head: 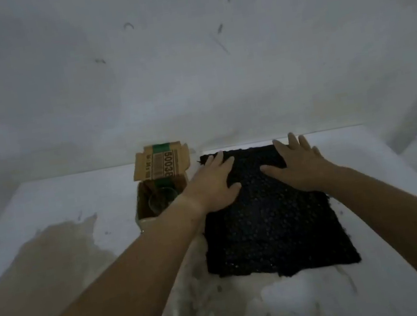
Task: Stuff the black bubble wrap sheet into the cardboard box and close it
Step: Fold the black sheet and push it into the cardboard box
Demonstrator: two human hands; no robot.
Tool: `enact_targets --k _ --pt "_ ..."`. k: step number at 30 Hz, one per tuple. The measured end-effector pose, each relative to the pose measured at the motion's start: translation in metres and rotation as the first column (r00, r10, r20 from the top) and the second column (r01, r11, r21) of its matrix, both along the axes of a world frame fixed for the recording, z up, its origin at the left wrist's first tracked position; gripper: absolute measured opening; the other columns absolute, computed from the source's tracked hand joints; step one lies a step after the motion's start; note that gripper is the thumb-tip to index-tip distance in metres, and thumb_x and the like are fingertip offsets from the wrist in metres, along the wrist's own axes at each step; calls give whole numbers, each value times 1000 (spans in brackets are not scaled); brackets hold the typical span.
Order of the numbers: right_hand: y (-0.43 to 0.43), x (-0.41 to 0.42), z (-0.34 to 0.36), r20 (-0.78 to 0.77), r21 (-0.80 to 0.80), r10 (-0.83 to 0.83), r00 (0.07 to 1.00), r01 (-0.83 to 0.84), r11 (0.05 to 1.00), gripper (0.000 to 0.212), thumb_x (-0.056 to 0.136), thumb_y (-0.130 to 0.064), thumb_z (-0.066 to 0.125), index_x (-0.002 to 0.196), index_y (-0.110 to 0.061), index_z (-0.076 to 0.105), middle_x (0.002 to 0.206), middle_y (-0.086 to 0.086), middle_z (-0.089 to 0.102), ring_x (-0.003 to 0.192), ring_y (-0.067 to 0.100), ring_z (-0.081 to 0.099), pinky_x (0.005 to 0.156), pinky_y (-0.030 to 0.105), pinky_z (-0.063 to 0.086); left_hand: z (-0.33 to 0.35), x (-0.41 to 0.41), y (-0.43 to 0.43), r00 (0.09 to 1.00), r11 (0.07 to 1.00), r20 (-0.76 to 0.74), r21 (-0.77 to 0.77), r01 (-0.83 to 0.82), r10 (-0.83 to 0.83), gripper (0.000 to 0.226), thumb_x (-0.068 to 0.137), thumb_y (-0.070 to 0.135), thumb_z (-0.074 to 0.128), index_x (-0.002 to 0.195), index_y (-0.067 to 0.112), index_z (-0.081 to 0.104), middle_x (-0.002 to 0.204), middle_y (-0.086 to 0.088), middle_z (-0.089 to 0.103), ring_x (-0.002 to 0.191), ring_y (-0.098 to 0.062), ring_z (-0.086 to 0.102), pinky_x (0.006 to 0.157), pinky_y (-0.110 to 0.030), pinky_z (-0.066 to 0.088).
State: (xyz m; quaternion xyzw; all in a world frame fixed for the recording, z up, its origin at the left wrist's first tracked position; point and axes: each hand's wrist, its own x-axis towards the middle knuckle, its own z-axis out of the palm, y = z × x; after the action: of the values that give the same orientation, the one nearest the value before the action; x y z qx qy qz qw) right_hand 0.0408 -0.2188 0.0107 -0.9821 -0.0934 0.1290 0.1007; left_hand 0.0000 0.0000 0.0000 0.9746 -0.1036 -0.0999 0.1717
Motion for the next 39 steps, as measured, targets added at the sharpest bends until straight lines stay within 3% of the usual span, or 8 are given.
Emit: enact_targets --k 8,17,20,22,25,33,36,39 --pt "-20 -23 -111 50 -65 -13 999 17 998 95 83 -79 30 155 -26 -4 161 8 -17 148 30 -15 118 50 1 -102 -11 -13 988 988 -64 -58 -143 139 78 100 38 46 157 13 0 165 -8 -9 151 -30 -1 121 -39 15" --pt "-40 -62 -156 240 81 -181 954 166 983 82 85 -69 46 147 -16 34 158 14 24 146 35 14 118 51 14 -144 -60 -13 965 970 146 -136 -201 220 61 97 47 47 147 13 38 163 -16 13 149 -32 11 118 -44 22" --pt "-40 -61 -155 311 215 -218 925 155 964 55 82 -57 64 119 -18 57 113 11 65 124 35 48 107 48 36 -142 -63 -14 953 963 202 -198 -186 226 48 98 41 50 141 21 48 158 -15 28 148 -33 16 119 -42 18" --pt "-39 -62 -152 373 261 -214 903 119 958 38 81 -50 68 100 -18 60 79 -3 60 92 27 59 86 39 48 -143 -65 -17 946 946 202 -257 -198 253 41 98 39 50 135 22 52 150 -15 41 145 -34 23 117 -41 20" --pt "-37 -63 -147 475 347 -217 853 45 937 18 85 -35 68 83 -21 56 70 -5 56 71 22 57 63 33 43 -143 -65 -19 917 886 192 -388 -255 348 40 97 40 53 130 18 52 132 -12 55 132 -31 41 110 -40 33" --pt "-19 -87 -109 373 848 -410 832 -126 514 8 94 -34 59 90 -27 59 85 -9 63 85 10 61 71 31 49 -113 -66 -21 903 670 -52 -652 -354 427 66 86 70 44 141 33 35 123 11 56 113 -13 55 91 -32 47" --pt "-8 -100 -83 245 951 -390 888 -141 276 14 94 -36 59 88 -23 60 87 -5 65 90 16 66 78 45 59 -87 -74 -11 919 363 -197 -874 -323 343 57 82 61 61 133 43 43 110 18 58 96 -1 60 85 -25 49" --pt "9 -113 -59 294 948 -333 896 -229 221 16 93 -38 59 90 -23 61 91 -3 67 96 19 67 81 48 59 -57 -82 9 941 188 -73 -972 -141 330 37 88 29 69 123 36 57 117 7 67 105 -6 65 91 -27 53"
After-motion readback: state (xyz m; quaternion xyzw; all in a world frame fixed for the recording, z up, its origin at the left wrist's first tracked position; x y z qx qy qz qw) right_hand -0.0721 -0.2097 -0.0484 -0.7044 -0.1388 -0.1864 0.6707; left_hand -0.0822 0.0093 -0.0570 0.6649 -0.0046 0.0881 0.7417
